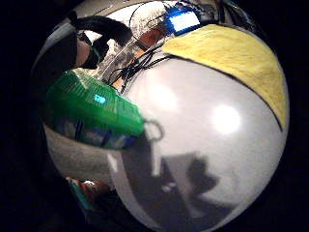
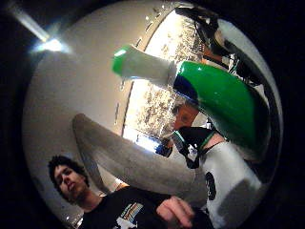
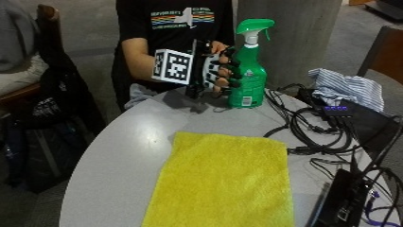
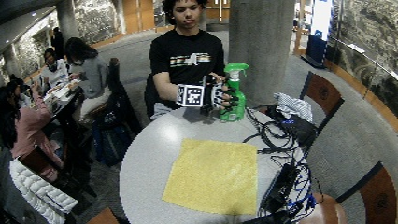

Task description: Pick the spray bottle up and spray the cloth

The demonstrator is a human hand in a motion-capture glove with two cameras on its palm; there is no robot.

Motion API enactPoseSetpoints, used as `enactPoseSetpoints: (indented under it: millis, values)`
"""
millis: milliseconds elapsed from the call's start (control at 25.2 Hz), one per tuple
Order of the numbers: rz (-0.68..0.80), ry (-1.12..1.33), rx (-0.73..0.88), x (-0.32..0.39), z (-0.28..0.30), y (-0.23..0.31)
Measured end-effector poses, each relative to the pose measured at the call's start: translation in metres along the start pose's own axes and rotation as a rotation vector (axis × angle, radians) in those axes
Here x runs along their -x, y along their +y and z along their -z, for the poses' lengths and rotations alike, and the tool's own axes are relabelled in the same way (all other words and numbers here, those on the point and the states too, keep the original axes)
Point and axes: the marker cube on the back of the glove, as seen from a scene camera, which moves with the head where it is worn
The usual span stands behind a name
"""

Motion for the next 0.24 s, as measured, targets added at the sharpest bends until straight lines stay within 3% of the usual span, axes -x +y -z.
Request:
enactPoseSetpoints:
  millis: [238]
  values:
    - [-0.022,0.31,-0.015,-0.03,0.056,0.043]
